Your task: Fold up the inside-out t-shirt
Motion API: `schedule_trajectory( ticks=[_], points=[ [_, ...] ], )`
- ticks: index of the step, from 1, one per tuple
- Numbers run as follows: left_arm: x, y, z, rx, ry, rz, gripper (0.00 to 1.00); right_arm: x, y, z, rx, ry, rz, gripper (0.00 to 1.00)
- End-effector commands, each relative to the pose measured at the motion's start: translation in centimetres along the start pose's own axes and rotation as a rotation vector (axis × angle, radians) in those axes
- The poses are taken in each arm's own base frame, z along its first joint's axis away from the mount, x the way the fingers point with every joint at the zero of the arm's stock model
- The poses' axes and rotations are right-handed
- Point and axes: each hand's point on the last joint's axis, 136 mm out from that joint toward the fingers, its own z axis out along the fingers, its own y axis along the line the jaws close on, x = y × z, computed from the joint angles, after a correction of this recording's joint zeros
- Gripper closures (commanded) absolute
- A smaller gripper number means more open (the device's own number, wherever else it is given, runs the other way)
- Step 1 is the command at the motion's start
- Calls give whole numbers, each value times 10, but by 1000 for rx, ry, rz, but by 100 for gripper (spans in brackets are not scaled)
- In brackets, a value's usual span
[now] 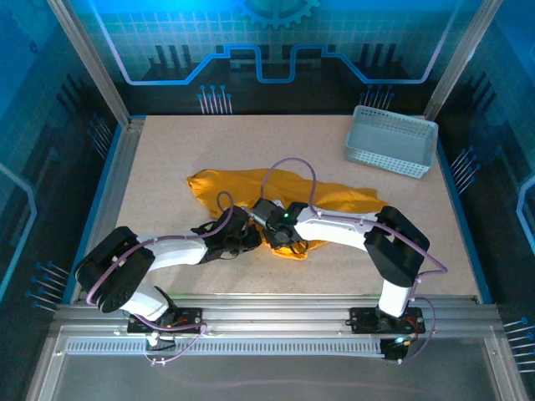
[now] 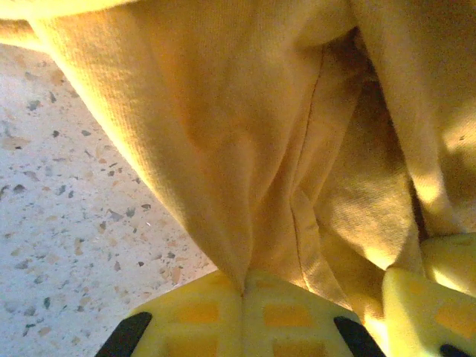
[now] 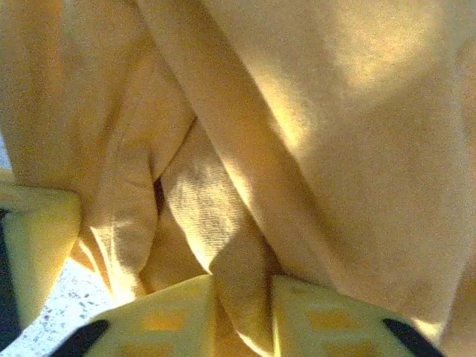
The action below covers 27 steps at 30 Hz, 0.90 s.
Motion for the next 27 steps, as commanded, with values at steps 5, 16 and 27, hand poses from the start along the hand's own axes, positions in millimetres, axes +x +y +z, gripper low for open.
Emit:
schedule_trajectory(
  ticks=[5, 16, 27],
  points=[
    [7, 8, -4, -1, 5, -10, 100, -10, -26, -19, 86, -53, 35, 98],
    [9, 27, -7, -73, -9, -14, 100, -9, -44, -75, -110, -197, 157, 100],
    [3, 4, -21, -73, -18, 128, 81, 64, -56, -27, -169, -45, 293, 95]
  ],
)
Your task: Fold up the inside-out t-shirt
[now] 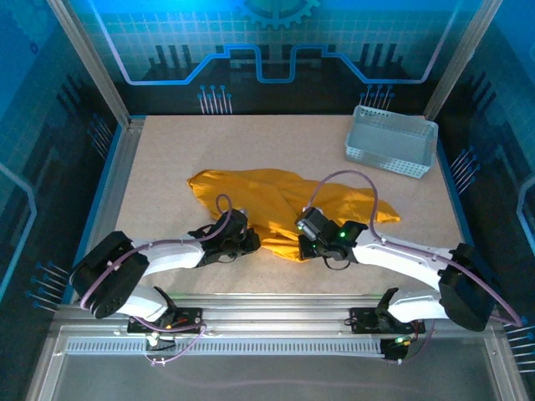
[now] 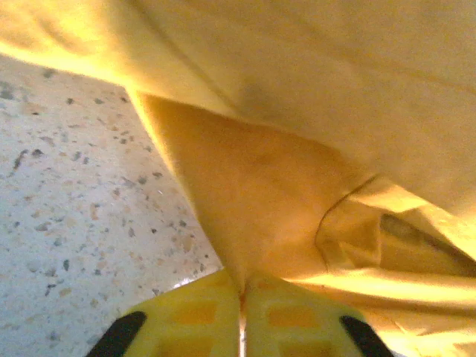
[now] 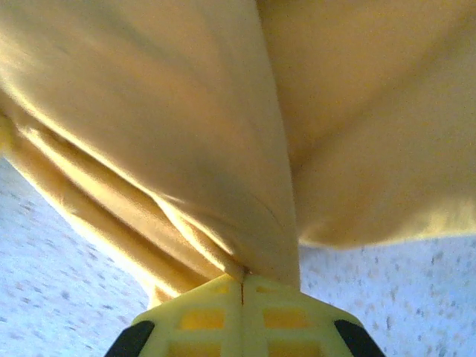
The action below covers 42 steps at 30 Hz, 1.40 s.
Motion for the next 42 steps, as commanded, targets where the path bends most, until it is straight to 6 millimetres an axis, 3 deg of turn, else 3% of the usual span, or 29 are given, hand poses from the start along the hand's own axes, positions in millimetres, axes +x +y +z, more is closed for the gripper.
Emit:
schedule_trajectory(
  ticks=[1, 3, 6, 9, 13, 16, 21, 29, 36, 42],
  points=[
    [-8, -6, -17, -52, -35, 116, 76, 3, 1, 6, 7, 20, 37, 86],
    [-14, -19, -25, -40, -57, 163, 67, -7, 4, -1, 18, -2, 9, 77],
    [-22, -31, -33, -30, -80, 203, 59, -27, 12, -17, 14, -51, -28, 71],
    [-26, -40, -30, -19, -77, 226, 54, -43, 24, -30, -13, -88, -57, 69],
    [-27, -39, -20, -43, -61, 217, 52, -47, 48, -30, -66, -81, -125, 69],
    [-31, -40, -13, -34, -68, 204, 53, -45, 64, -21, -77, -56, -166, 70],
    [-32, -42, -8, -3, -44, 158, 67, -38, 78, -1, -115, -2, -176, 71],
    [-23, -27, -7, -9, -51, 106, 67, -33, 78, 24, -77, 37, -179, 71],
    [-18, -29, -5, 30, -38, 95, 66, -76, 64, 31, -2, -55, -170, 71],
    [-14, -33, 3, 37, -12, 102, 63, -94, 57, 36, 31, -75, -176, 70]
  ],
)
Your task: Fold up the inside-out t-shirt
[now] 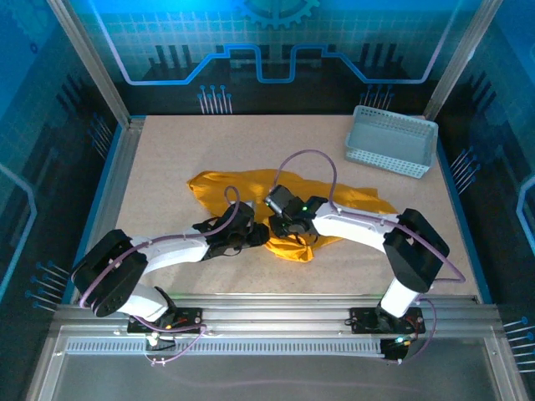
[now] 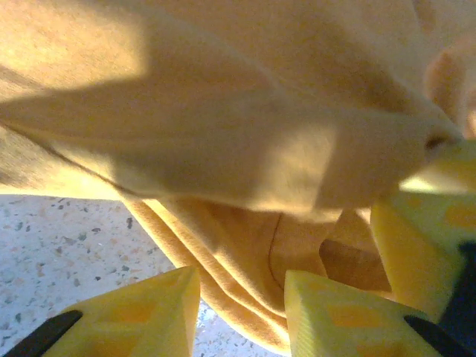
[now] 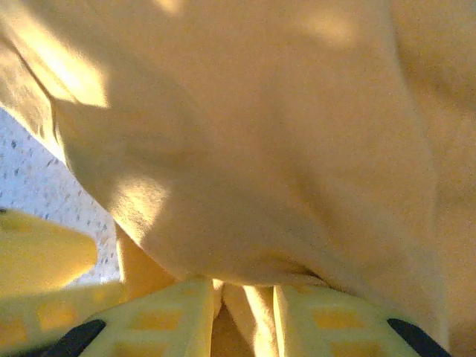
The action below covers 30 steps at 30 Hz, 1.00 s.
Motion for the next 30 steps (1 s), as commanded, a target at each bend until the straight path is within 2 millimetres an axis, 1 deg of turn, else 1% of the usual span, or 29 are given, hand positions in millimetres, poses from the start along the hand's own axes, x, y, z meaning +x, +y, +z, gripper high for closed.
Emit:
schedule_trajectory(
  ticks=[1, 5, 11, 20, 22, 25, 27, 30],
  points=[
    [4, -7, 6, 29, 23, -12, 63, -13, -7, 1, 38, -31, -25, 70],
    [6, -5, 11, 22, 30, -22, 63, -3, -12, 8, 67, 9, -44, 68],
    [6, -2, 12, 5, 32, -20, 63, 18, -19, 16, 82, 55, -59, 68],
    [4, 1, 13, -21, 28, -27, 63, 35, -21, 25, 107, 108, -83, 70],
    [4, 2, 14, -28, 28, -26, 63, 36, -21, 25, 106, 107, -84, 73],
    [2, 2, 13, -38, 27, -25, 60, 35, -18, 20, 94, 98, -94, 80],
    [-1, 2, 12, -49, 23, -20, 58, 33, -14, 12, 88, 82, -112, 89],
    [-10, 0, 8, -62, 8, -12, 55, 29, -4, -6, 70, 30, -155, 99]
  ],
)
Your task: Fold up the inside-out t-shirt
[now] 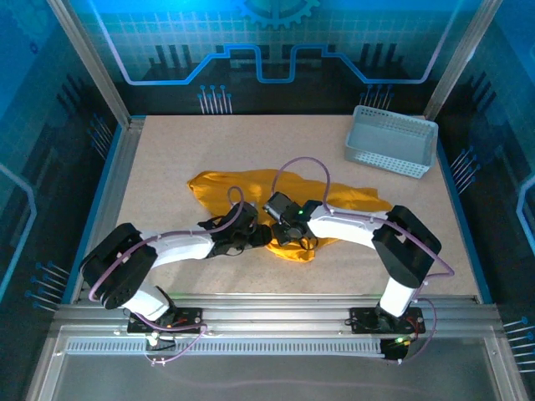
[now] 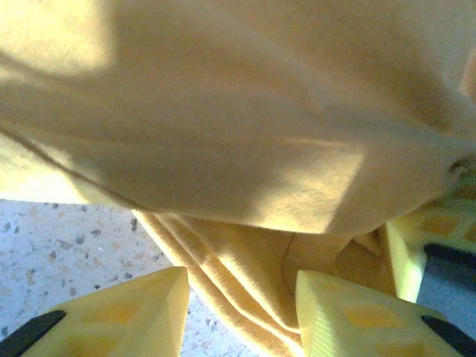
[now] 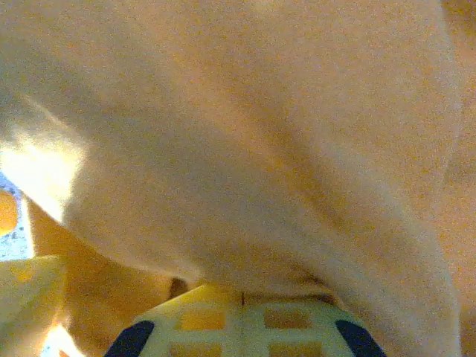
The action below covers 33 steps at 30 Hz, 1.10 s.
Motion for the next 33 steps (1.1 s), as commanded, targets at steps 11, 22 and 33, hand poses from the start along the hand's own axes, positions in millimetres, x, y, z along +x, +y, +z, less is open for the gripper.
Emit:
schedule_trajectory(
  ticks=[11, 22, 33],
  points=[
    [-67, 3, 10, -63, -41, -19, 53, 5, 12, -80, -138, -270, -95, 100],
    [-94, 35, 12, -225, -1, -24, 53, 10, -25, -133, -240, -522, 62, 100],
    [-24, -71, -29, -72, -33, 357, 41, 33, -46, -110, -240, -479, 184, 100]
  ],
)
